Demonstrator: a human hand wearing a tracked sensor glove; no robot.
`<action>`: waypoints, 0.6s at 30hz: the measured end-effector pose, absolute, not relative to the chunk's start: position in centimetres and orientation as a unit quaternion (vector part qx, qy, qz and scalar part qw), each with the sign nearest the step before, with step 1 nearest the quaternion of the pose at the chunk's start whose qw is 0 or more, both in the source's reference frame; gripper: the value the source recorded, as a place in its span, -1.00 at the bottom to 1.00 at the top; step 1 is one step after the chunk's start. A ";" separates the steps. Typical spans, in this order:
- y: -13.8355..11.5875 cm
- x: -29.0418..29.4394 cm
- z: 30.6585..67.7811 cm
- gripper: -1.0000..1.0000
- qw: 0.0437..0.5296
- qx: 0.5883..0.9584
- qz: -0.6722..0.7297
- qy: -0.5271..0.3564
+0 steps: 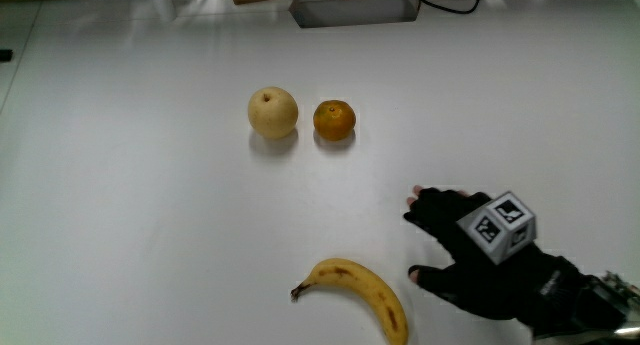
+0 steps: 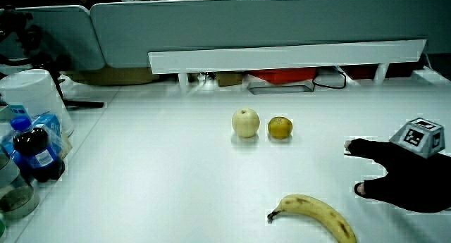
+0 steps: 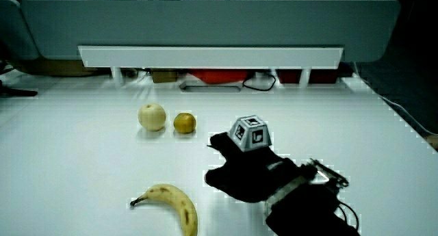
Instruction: Pick banana
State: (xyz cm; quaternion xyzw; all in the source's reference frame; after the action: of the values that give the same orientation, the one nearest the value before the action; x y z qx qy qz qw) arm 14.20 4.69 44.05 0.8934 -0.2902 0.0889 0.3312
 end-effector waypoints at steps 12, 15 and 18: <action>6.0 9.1 45.8 0.00 0.366 0.877 0.067 -0.304; 6.4 8.3 46.1 0.00 0.370 0.874 0.054 -0.311; 6.8 7.8 46.6 0.00 0.371 0.872 0.045 -0.315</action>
State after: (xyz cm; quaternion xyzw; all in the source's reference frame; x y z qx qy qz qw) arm 7.77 6.85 46.57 0.8724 -0.3147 0.0453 0.3712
